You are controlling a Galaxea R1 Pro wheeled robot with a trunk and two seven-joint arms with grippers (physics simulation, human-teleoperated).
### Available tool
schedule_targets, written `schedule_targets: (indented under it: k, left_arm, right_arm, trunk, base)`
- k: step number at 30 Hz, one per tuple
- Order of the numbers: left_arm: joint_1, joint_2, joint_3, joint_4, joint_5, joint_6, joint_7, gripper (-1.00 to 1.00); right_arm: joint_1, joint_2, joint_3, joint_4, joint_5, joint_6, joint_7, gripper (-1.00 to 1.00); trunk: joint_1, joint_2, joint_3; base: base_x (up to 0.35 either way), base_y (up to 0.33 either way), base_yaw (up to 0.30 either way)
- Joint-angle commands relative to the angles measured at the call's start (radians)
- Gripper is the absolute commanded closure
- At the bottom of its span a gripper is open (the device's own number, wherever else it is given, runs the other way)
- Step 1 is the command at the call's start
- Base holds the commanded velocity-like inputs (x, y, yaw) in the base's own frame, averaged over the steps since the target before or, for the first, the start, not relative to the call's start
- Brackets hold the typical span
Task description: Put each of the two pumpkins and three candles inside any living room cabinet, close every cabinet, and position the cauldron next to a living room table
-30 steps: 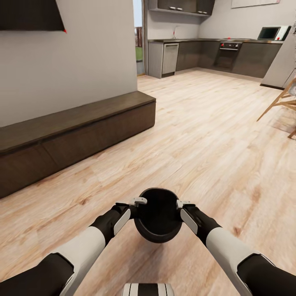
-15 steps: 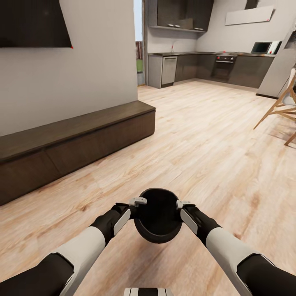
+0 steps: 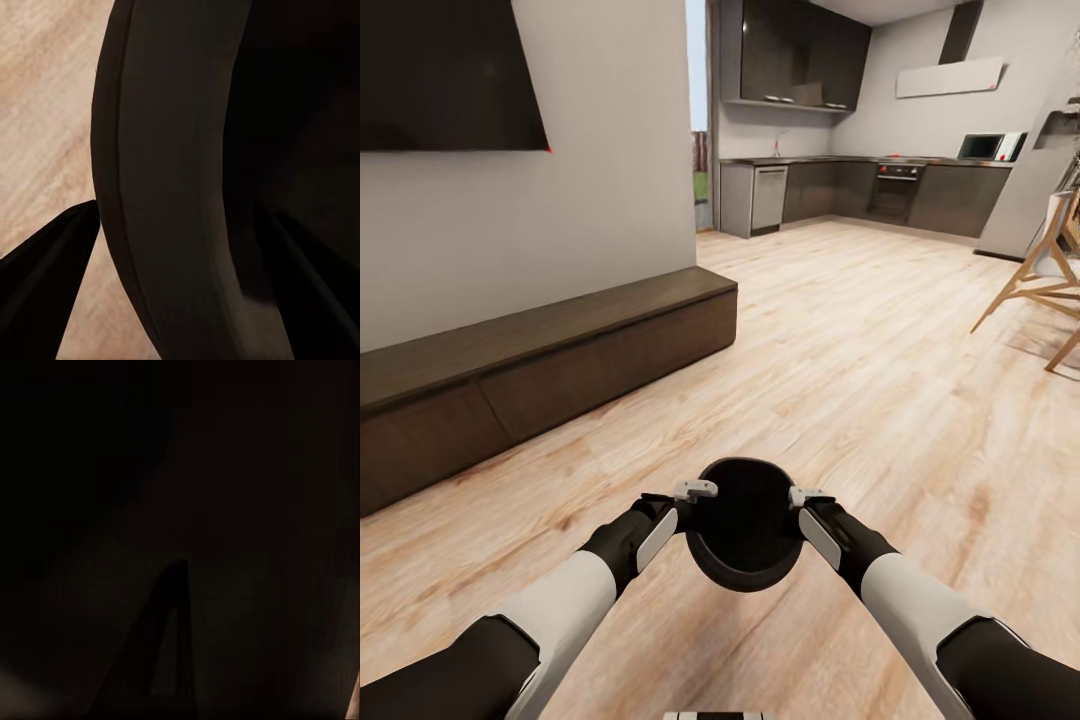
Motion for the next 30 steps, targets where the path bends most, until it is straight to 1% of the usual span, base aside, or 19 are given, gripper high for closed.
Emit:
schedule_targets:
  k: [1, 5, 13, 25, 30]
  left_arm:
    - [-0.001, 0.001, -0.006, -0.005, 0.006, -0.009, 0.007, 1.00]
    - [-0.001, 0.001, -0.006, -0.005, 0.006, -0.009, 0.007, 1.00]
    - [-0.001, 0.001, -0.006, -0.005, 0.006, -0.009, 0.007, 1.00]
    - [-0.001, 0.001, -0.006, -0.005, 0.006, -0.009, 0.007, 1.00]
    - [-0.001, 0.001, -0.006, -0.005, 0.006, -0.009, 0.006, 1.00]
  right_arm:
    - [-0.001, -0.003, 0.004, 0.019, 0.009, 0.006, -0.011, 1.00]
    - [-0.001, -0.003, 0.005, 0.019, 0.009, 0.006, -0.011, 1.00]
    - [-0.001, -0.003, 0.004, 0.019, 0.009, 0.006, -0.011, 1.00]
    - [-0.001, -0.003, 0.004, 0.019, 0.009, 0.006, -0.011, 1.00]
    - [-0.001, -0.003, 0.004, 0.019, 0.009, 0.006, -0.011, 1.00]
  trunk:
    - [-0.001, 0.000, 0.003]
    - [-0.003, 0.001, 0.019]
    - [-0.003, 0.001, 0.019]
    - [-0.008, 0.004, 0.066]
    - [-0.010, 0.005, 0.089]
  base:
    - [0.000, 0.000, 0.000]
    - [0.000, 0.000, 0.000]
    - [0.000, 0.000, 0.000]
    - [0.000, 0.000, -0.001]
    - [0.000, 0.000, -0.064]
